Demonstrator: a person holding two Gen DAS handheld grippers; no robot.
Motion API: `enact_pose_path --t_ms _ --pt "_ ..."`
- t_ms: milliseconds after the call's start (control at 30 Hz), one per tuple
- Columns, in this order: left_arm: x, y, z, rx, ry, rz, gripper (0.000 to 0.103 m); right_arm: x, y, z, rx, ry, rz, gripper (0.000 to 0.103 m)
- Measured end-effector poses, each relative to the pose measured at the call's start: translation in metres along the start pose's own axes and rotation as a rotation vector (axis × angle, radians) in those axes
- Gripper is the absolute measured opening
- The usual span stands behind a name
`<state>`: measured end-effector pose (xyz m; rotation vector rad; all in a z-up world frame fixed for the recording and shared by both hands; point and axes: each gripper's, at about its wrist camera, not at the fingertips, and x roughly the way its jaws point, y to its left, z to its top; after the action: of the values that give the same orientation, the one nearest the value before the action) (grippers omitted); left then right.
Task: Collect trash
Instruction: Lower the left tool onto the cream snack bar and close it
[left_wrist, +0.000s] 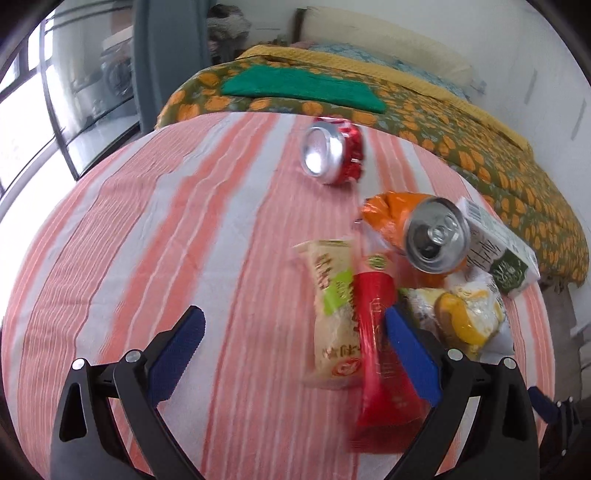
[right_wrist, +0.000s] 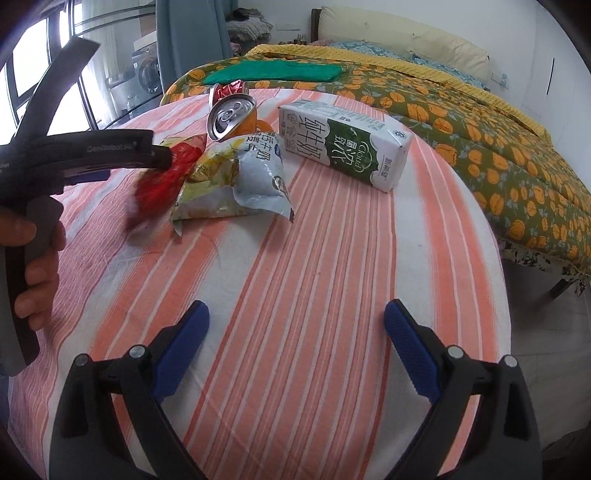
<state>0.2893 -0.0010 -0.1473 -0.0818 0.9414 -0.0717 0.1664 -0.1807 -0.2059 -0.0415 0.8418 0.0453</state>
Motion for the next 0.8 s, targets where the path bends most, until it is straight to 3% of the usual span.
enact_pose_path --t_ms 200,267,367,500,567,800 --pt "-0.003 0.025 0.000 -0.062 -0.004 -0.025 0.096 0.000 0.000 0.000 0.001 0.000 0.002 0.092" --pt "-0.008 0.028 0.006 -0.073 -0.026 -0.065 0.096 0.000 0.000 0.000 0.001 0.000 0.000 0.092" --pt "-0.011 0.022 0.016 -0.015 -0.033 -0.061 0.094 -0.001 0.000 0.000 0.000 -0.001 -0.002 0.092" --pt "0.004 0.010 0.019 0.108 0.054 -0.044 0.084 0.000 0.000 0.000 0.000 -0.001 -0.002 0.092" --pt "0.007 0.008 0.018 0.145 0.052 -0.018 0.079 0.000 0.000 0.000 0.000 -0.001 -0.002 0.092" --pt "0.022 0.020 0.030 0.067 0.106 -0.091 0.073 0.000 -0.001 0.000 0.000 -0.002 -0.002 0.092"
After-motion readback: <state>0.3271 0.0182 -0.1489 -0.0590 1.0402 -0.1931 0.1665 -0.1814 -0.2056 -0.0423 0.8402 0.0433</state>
